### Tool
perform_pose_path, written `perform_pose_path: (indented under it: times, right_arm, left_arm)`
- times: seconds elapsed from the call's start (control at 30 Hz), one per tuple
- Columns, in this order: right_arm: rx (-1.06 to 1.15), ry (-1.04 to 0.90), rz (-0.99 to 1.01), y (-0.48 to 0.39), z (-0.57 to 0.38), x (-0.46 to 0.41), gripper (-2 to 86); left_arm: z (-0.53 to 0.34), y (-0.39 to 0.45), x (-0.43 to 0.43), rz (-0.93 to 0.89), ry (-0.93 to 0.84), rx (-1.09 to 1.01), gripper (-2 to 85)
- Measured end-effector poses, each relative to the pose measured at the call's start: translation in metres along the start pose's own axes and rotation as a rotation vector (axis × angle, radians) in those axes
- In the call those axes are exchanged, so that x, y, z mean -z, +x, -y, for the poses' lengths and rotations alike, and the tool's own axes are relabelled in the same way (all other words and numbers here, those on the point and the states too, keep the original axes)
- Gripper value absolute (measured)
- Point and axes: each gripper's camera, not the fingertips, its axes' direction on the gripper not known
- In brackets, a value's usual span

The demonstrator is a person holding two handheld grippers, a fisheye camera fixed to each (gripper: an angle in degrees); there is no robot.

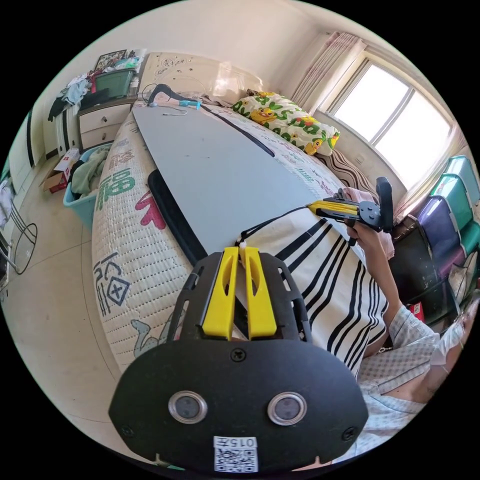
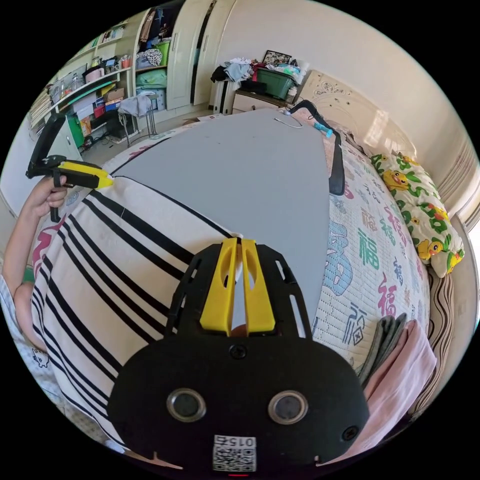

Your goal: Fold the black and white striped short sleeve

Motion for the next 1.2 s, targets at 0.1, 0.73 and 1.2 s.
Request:
perform_pose_path:
  times: [0.1, 0.73, 1.2]
  right_arm:
    - [0.010, 0.000, -0.046, -0.007, 0.000, -0.002, -0.2]
    - [-0.025, 0.006, 0.022, 0.026, -0.005, 0.011, -0.2]
    - [-0.045, 0.126, 0.059, 0.047, -0.043, 0.062, 0.3]
  left_arm:
    - [0.001, -0.005, 0.005, -0.015, 0.007, 0.010, 0.5]
    - [0.034, 0.001, 0.045, 0.039, -0.005, -0.021, 0.5]
    - [0.065, 0.012, 0.084, 0.071, 0.001, -0.042, 0.7]
